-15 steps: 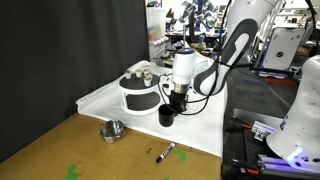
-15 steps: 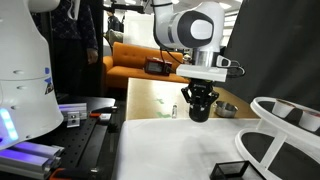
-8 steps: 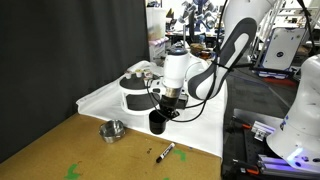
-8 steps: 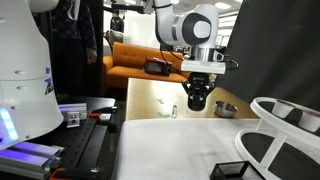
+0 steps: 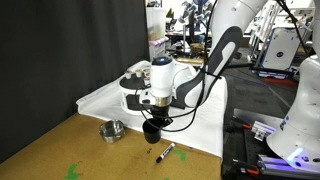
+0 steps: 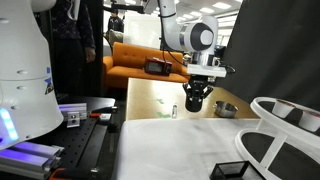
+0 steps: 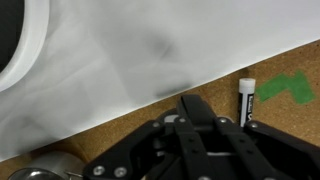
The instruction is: Move the black mug to the left
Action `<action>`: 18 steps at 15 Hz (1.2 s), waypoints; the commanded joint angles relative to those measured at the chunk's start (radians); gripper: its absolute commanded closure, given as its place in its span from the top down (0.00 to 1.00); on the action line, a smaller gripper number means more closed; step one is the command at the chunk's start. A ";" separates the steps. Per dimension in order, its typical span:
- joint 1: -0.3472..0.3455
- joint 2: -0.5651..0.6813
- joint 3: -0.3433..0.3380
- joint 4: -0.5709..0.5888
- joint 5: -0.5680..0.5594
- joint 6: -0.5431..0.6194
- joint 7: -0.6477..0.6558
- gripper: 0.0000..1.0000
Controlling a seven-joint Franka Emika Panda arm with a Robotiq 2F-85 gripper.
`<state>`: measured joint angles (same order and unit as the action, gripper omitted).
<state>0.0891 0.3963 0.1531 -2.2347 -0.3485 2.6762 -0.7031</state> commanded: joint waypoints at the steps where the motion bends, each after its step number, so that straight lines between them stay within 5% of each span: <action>1: 0.008 0.072 0.007 0.097 -0.011 -0.077 -0.035 0.04; 8: -0.013 0.171 0.012 0.197 0.019 -0.131 -0.105 0.04; 14: -0.018 0.154 -0.004 0.172 0.040 -0.129 -0.107 0.04; 15: -0.018 0.152 -0.006 0.168 0.043 -0.128 -0.105 0.41; 18: -0.023 0.147 -0.023 0.150 0.041 -0.131 -0.095 0.53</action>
<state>0.0823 0.5395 0.1357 -2.0783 -0.3005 2.5550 -0.8043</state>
